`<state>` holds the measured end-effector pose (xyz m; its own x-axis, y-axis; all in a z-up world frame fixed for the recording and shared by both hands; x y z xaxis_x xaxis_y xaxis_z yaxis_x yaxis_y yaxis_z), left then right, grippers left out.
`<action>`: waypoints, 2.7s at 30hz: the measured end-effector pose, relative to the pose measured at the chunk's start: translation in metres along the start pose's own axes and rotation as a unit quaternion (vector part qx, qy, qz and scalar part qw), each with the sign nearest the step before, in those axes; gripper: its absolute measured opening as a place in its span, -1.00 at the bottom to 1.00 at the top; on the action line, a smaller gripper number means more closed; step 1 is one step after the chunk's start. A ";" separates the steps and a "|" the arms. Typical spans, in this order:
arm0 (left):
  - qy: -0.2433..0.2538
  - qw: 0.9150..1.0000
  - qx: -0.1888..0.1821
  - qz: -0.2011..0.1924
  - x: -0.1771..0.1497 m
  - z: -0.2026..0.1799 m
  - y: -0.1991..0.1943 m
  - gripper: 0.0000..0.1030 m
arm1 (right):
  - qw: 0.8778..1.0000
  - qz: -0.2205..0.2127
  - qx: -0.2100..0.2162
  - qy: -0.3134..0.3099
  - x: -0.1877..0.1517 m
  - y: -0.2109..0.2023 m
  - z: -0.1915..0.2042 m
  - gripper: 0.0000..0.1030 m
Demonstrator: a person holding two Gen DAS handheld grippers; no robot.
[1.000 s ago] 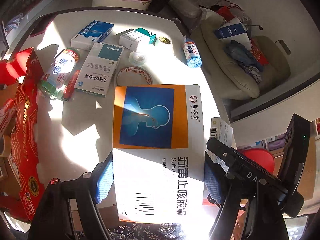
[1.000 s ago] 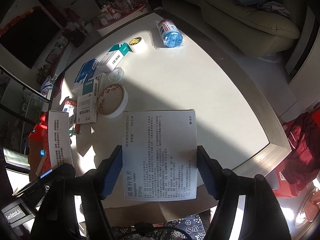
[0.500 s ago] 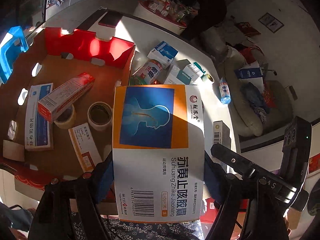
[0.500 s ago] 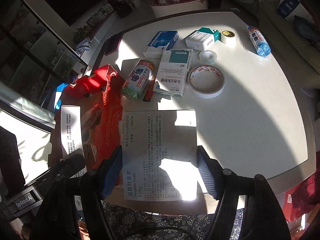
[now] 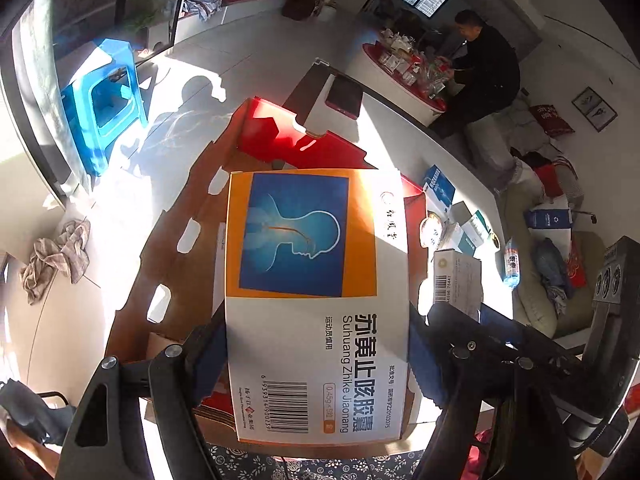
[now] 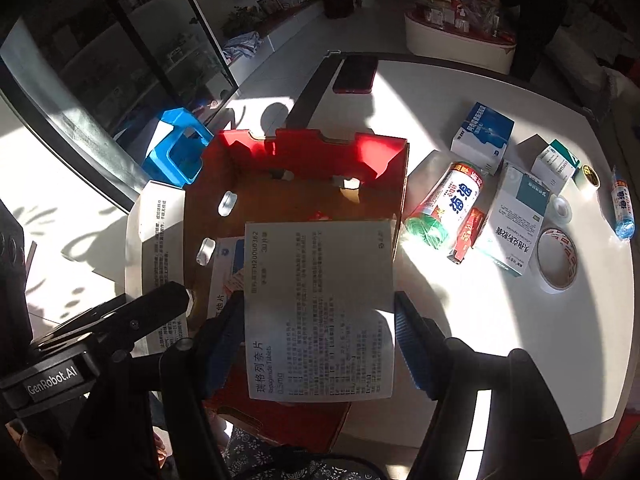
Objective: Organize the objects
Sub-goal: 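Lift and carry both held boxes over the red cardboard box, then lower both boxes into the cardboard box and open both grippers, then withdraw both open tools from the cardboard box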
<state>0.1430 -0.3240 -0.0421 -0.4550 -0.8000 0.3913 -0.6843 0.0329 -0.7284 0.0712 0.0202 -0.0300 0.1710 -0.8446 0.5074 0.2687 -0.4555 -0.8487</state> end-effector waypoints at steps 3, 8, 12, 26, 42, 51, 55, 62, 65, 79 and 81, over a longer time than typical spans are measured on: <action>-0.002 1.000 0.013 0.000 0.007 0.009 0.002 0.59 | 1.000 0.005 -0.004 -0.001 0.006 0.009 0.006 0.38; -0.007 0.999 0.034 -0.004 0.011 0.017 0.008 0.59 | 1.000 0.008 -0.009 -0.001 0.007 0.019 0.007 0.38; 0.009 0.998 0.068 -0.009 0.010 0.019 0.009 0.60 | 1.000 0.012 -0.016 -0.009 0.003 0.026 0.008 0.38; 0.054 0.989 0.112 -0.076 0.013 0.005 -0.013 0.74 | 1.000 -0.017 0.008 -0.021 -0.002 0.015 0.009 0.39; 0.193 0.961 0.141 -0.141 -0.048 -0.078 -0.021 0.76 | 0.992 -0.124 0.014 0.022 -0.060 -0.041 -0.073 0.39; 0.247 0.948 0.142 -0.145 -0.070 -0.118 -0.011 0.81 | 0.990 -0.126 0.009 0.061 -0.085 -0.043 -0.116 0.40; 0.259 0.944 0.148 -0.143 -0.079 -0.127 -0.007 0.81 | 0.989 -0.129 0.014 0.070 -0.088 -0.045 -0.125 0.39; 0.273 0.938 0.154 -0.144 -0.086 -0.139 -0.003 0.81 | 0.988 -0.133 0.023 0.077 -0.091 -0.047 -0.136 0.39; 0.278 0.936 0.159 -0.146 -0.086 -0.141 -0.002 0.81 | 0.987 -0.133 0.026 0.080 -0.092 -0.048 -0.138 0.39; 0.289 0.930 0.168 -0.151 -0.090 -0.147 0.002 0.82 | 0.987 -0.128 0.038 0.085 -0.095 -0.044 -0.143 0.39; 0.291 0.929 0.170 -0.152 -0.090 -0.148 0.002 0.82 | 0.987 -0.128 0.039 0.085 -0.095 -0.044 -0.144 0.39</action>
<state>0.0985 -0.1634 0.0044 -0.5688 -0.2778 0.7741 -0.6572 -0.4123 -0.6309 -0.0931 0.0802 -0.0626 -0.0720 -0.7426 0.6659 0.3557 -0.6428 -0.6784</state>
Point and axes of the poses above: each gripper's, at about its wrist camera, not at the fingertips, and y roughly the way its jaws point, z to its left, x to its top, the point moved 6 cm from there along y, roughly the way its jaws point, and after that the axes turned 15 degrees about -x, right-handed, at the moved point
